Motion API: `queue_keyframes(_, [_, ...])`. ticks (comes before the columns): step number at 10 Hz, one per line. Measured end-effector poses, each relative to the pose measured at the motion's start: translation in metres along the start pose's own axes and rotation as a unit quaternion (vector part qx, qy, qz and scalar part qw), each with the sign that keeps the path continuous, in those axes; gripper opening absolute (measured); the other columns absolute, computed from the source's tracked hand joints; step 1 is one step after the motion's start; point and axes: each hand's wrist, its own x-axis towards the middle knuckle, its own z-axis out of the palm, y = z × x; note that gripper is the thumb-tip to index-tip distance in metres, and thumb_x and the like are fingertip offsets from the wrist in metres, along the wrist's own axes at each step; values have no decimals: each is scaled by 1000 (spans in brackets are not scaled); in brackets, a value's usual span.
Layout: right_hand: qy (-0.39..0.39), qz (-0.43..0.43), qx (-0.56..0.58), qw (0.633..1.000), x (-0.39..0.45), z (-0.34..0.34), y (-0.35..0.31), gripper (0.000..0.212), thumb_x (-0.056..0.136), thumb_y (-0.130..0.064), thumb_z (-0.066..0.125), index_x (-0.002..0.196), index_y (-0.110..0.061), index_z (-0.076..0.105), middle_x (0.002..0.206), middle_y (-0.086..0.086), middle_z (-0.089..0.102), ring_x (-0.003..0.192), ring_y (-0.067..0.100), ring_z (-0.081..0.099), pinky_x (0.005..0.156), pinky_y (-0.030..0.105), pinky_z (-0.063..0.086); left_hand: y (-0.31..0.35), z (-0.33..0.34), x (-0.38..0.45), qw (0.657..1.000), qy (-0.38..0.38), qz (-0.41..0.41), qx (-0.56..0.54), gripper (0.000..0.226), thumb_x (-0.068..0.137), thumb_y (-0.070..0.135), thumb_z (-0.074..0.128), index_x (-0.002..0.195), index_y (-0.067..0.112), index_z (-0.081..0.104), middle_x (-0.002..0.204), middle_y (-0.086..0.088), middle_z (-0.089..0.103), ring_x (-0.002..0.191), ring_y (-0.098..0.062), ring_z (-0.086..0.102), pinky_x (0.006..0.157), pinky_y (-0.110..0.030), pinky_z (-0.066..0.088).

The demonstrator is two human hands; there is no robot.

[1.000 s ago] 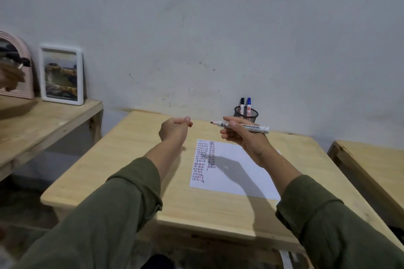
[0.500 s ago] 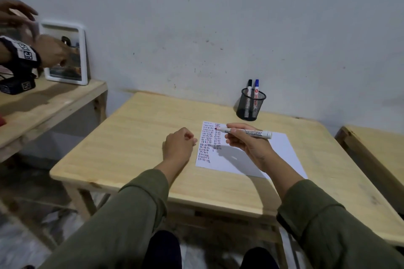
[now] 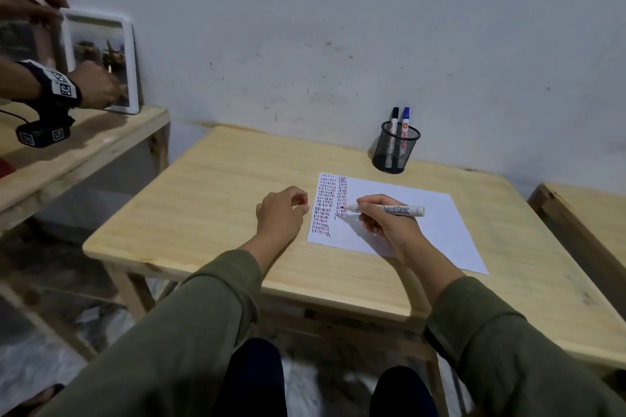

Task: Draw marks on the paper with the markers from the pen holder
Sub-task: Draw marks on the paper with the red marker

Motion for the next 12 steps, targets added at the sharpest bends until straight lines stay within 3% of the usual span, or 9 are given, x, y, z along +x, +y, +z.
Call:
queue_keyframes(1, [4,-2,-2,1000,0,1,1,9,85,-3,63,83,-9,69,59,5,61,46,9,52,47,16,41,0,2,2,1000,4,1,13,7,83,23,63,88,27,65,95,8,73,101,-19,61,95,-41,41])
queue_keyframes(2, [1,1,0,1000,2,0,1,9,85,-4,63,85,-10,69,61,5,62,48,10,53,49,16,42,-2,4,3,1000,9,3,11,14,83,24,63,96,26,65,98,8,73,106,-19,60,97,-39,39])
queue_keyframes(3, [1,7,-3,1000,4,-1,0,9,84,-5,64,89,-11,70,63,4,62,50,9,53,50,16,43,-1,2,0,1000,12,-3,2,33,85,29,62,118,22,59,111,4,70,116,-21,52,99,-36,32])
queue_keyframes(5, [35,15,12,999,9,3,7,10,80,-3,67,79,-11,72,55,1,56,48,7,45,50,12,38,1,-4,-14,994,-14,-13,110,74,74,59,61,135,23,40,134,3,56,130,-20,40,103,-39,27])
queue_keyframes(6, [52,24,16,998,10,7,7,9,82,0,64,81,-6,70,52,1,53,43,5,44,45,11,37,-3,-4,-20,991,-22,6,132,87,69,64,62,139,21,34,139,2,51,132,-20,38,106,-40,25])
queue_keyframes(9, [46,5,-83,995,11,5,11,11,81,-10,65,74,-16,71,53,-11,64,49,-2,56,54,13,43,-4,-4,-22,995,-12,8,99,94,66,61,68,142,20,30,140,4,50,133,-18,37,108,-40,24])
queue_keyframes(11, [35,8,-96,995,9,6,11,11,84,-10,64,77,-17,70,69,-2,66,60,4,59,59,16,46,-4,-3,-22,995,-9,11,102,94,67,61,68,142,20,30,141,3,50,134,-19,37,108,-41,23])
queue_keyframes(12, [37,5,-101,994,10,6,11,10,83,-10,64,78,-17,70,68,-3,66,56,0,60,58,15,46,-4,-4,-22,995,-8,13,103,95,66,61,68,142,20,30,141,3,51,134,-19,38,108,-41,24])
